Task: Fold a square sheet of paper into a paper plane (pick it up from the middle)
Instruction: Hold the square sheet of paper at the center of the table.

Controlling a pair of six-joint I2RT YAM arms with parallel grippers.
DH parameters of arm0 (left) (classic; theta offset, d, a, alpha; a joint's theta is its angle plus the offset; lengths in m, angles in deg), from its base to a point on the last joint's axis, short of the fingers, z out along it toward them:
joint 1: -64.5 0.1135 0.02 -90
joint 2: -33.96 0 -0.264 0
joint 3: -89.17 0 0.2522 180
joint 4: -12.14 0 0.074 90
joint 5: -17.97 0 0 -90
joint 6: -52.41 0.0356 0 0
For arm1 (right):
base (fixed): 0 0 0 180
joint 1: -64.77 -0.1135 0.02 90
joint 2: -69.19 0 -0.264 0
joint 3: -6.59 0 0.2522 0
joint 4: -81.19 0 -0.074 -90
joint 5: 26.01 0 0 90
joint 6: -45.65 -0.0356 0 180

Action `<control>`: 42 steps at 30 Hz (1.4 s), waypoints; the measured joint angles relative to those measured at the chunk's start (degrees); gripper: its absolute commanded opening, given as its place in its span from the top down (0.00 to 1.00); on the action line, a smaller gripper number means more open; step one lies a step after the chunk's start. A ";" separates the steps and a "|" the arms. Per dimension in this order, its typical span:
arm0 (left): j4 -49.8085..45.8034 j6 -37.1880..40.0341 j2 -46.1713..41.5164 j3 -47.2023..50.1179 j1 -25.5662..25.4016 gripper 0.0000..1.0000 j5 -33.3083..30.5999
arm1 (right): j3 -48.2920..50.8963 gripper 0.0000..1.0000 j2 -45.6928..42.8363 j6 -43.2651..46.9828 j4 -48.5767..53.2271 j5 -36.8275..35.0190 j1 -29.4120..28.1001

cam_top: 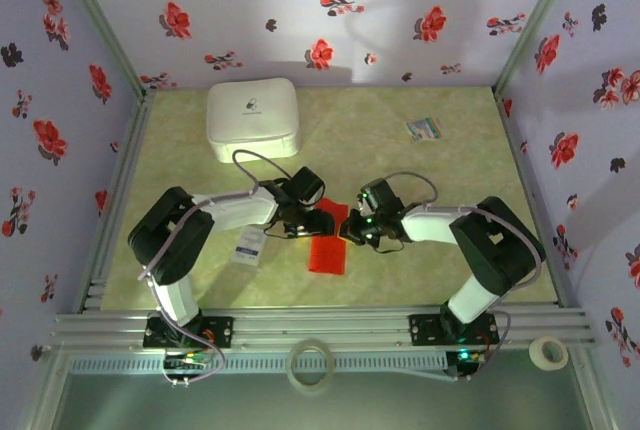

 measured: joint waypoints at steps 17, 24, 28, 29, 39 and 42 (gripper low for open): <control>10.84 -7.91 -8.28 9.11 0.39 0.35 2.21 | -5.95 0.94 1.07 14.78 13.79 0.94 2.38; 12.92 -8.52 -6.75 9.73 0.76 0.41 3.87 | -5.95 0.94 1.14 14.78 13.94 1.53 3.02; 13.44 -8.52 -5.01 9.73 0.76 0.42 4.76 | -6.08 0.94 1.49 14.91 13.94 2.05 3.28; 13.46 -8.59 -4.76 9.73 0.76 0.41 4.76 | -6.38 0.94 1.79 15.26 14.16 2.38 3.32; 13.64 -9.44 -5.09 9.75 1.20 0.40 3.13 | -14.12 0.94 8.76 19.87 16.55 5.77 3.37; 13.64 -9.70 -5.53 9.88 1.73 0.39 2.56 | -14.78 0.94 9.07 21.66 17.97 6.36 3.37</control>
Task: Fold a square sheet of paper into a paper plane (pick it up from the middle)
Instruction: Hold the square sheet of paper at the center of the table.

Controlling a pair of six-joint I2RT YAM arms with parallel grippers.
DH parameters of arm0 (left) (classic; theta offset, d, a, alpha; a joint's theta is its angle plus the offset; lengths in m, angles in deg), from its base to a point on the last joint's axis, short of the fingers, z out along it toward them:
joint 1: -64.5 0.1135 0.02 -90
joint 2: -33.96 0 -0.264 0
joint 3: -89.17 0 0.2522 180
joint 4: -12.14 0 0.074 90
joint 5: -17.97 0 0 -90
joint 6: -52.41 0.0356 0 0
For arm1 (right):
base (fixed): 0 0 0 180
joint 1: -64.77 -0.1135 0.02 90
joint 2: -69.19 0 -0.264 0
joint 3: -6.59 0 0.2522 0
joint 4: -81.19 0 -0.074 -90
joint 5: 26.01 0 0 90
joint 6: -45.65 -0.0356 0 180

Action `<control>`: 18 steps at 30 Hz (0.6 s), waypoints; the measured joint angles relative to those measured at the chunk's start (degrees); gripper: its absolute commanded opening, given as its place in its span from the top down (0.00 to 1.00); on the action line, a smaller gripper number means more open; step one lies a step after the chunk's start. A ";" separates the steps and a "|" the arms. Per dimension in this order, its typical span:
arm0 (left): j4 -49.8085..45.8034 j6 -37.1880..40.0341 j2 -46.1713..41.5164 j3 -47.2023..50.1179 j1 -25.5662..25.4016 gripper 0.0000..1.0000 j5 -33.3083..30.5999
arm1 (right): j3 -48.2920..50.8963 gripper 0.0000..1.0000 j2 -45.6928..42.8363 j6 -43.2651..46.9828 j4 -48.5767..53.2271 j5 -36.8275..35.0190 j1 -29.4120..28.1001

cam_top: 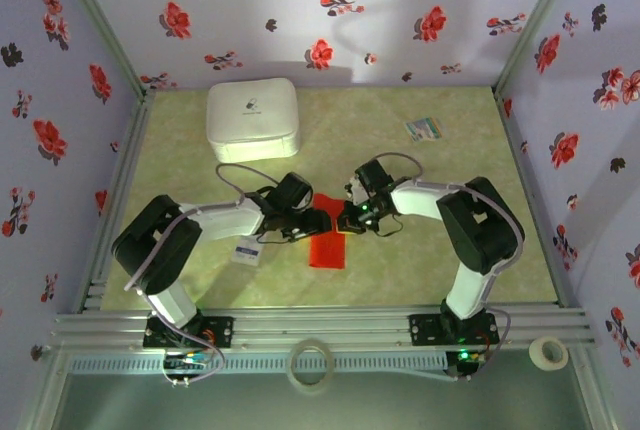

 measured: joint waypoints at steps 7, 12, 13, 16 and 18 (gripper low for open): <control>-0.52 -0.11 -2.32 1.14 0.55 0.38 -0.87 | -0.66 0.93 0.17 4.02 4.42 1.73 0.00; -0.46 -0.07 -2.80 1.70 1.18 0.43 -0.59 | -1.49 0.91 1.05 5.11 5.40 2.71 0.00; -0.42 -0.07 -2.73 1.70 1.18 0.45 -0.33 | -1.51 0.91 1.07 5.14 5.42 2.82 0.00; -0.17 -0.07 -2.60 1.70 1.18 0.46 0.83 | -1.51 0.91 1.07 5.35 5.46 2.82 0.00; 0.35 -0.07 -2.34 1.79 1.18 0.46 1.57 | -1.51 0.91 1.07 5.51 5.46 2.82 0.00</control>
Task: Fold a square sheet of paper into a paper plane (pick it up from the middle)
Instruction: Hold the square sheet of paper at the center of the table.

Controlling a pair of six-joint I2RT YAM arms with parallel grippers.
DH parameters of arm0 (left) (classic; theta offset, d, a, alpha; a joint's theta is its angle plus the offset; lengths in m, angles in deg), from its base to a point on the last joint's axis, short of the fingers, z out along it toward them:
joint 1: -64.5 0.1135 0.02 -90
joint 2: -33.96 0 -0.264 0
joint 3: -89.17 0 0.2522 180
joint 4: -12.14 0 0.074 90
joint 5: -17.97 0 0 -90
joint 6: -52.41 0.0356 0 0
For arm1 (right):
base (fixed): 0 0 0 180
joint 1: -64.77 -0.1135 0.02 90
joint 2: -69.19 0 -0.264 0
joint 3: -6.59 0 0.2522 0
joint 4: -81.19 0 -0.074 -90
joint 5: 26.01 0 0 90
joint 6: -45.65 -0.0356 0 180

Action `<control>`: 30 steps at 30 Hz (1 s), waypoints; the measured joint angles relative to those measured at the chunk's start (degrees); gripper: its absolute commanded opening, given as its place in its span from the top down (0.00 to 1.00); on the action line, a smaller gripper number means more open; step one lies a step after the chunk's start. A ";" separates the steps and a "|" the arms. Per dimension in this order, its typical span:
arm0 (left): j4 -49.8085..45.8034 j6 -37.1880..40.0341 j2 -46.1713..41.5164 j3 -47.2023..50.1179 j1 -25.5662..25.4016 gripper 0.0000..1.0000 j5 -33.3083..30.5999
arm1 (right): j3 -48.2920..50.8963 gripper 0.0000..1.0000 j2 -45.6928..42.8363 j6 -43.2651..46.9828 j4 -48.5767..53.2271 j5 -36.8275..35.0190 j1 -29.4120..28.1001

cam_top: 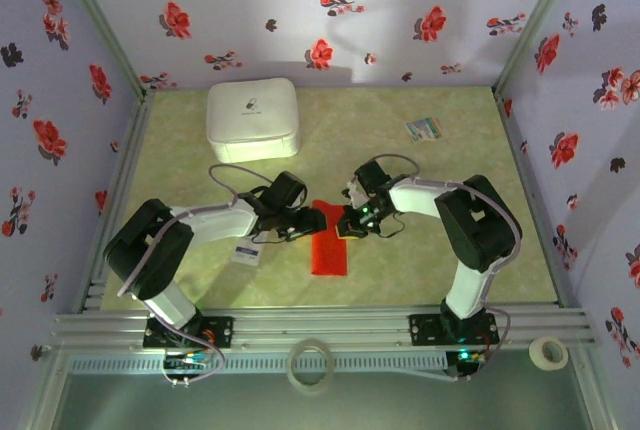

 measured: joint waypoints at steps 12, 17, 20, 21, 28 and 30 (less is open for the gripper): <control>0.68 0.22 3.30 -0.02 0.00 0.56 1.73 | 0.13 0.78 -0.20 -1.95 -1.84 0.94 0.02; 0.02 0.22 3.52 -0.44 -0.02 0.57 1.42 | 1.60 0.73 -7.58 -5.33 -3.10 -1.46 1.57; -0.46 0.22 3.67 -0.76 -0.02 0.57 1.29 | 3.37 0.71 -16.57 -7.80 -3.19 -5.20 4.87; -0.72 0.24 3.74 -0.92 -0.02 0.57 1.18 | 4.22 0.71 -19.39 -8.66 -3.43 -6.27 6.32; -1.46 0.04 3.78 -1.33 -0.59 0.56 -0.52 | 12.44 0.70 -28.98 -13.60 -3.96 -10.69 10.34; -1.86 -0.04 3.78 -1.60 -0.74 0.56 -1.07 | 14.43 0.70 -29.24 -14.62 -3.96 -11.06 10.34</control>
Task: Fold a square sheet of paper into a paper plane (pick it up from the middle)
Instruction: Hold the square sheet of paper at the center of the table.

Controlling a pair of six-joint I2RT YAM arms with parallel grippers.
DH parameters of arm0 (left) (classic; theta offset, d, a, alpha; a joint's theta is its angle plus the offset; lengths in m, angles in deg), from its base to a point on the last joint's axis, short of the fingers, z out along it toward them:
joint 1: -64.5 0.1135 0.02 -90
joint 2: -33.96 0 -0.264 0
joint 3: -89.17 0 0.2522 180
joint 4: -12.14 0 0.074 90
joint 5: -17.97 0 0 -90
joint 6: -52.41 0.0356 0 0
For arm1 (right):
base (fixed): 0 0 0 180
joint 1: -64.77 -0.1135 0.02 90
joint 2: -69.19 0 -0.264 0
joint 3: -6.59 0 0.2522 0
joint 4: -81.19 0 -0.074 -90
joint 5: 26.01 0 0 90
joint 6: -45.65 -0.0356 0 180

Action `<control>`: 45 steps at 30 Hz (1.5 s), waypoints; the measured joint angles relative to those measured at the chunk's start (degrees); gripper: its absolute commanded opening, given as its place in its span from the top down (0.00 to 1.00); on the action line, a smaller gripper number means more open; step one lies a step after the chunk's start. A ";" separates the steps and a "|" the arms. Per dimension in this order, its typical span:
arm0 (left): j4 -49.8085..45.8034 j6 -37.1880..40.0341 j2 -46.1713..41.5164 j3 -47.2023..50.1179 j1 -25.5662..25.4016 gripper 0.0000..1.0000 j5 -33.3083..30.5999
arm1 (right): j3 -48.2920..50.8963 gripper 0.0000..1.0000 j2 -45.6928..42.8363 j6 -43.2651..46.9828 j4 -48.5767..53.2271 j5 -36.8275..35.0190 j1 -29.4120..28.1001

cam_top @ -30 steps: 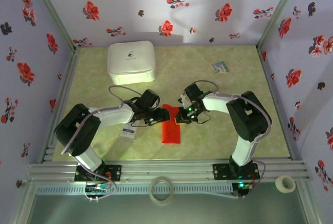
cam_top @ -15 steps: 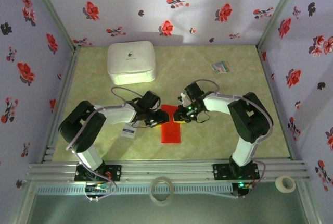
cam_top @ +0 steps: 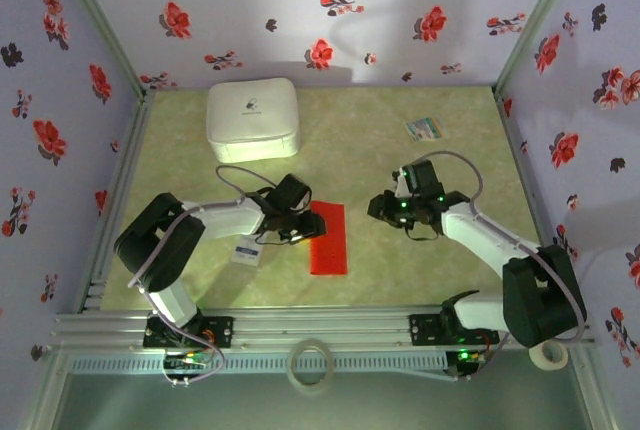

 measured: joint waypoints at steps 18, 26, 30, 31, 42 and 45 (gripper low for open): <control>-0.63 -0.42 0.00 -0.37 -0.52 0.57 -1.25 | 3.50 0.69 -1.42 -4.59 -3.26 -2.10 0.00; -0.66 -0.42 0.00 -0.37 -0.68 0.56 -1.64 | 4.66 0.68 -2.78 -5.51 -3.52 -2.54 0.00; -0.70 -0.42 0.00 -0.42 -0.70 0.57 -1.77 | 5.68 0.67 -4.35 -6.29 -5.03 -2.51 0.00; -0.79 -0.39 0.00 -0.46 -0.70 0.57 -1.77 | 6.01 0.67 -4.63 -6.51 -5.38 -2.54 0.00; -3.30 -0.39 1.05 -2.51 -1.07 0.54 -2.34 | 6.80 0.67 -4.39 -7.52 -6.51 -2.49 0.00; -4.37 -0.39 1.46 -3.26 -1.25 0.54 -2.91 | 6.80 0.67 -4.20 -7.54 -6.54 -2.49 0.00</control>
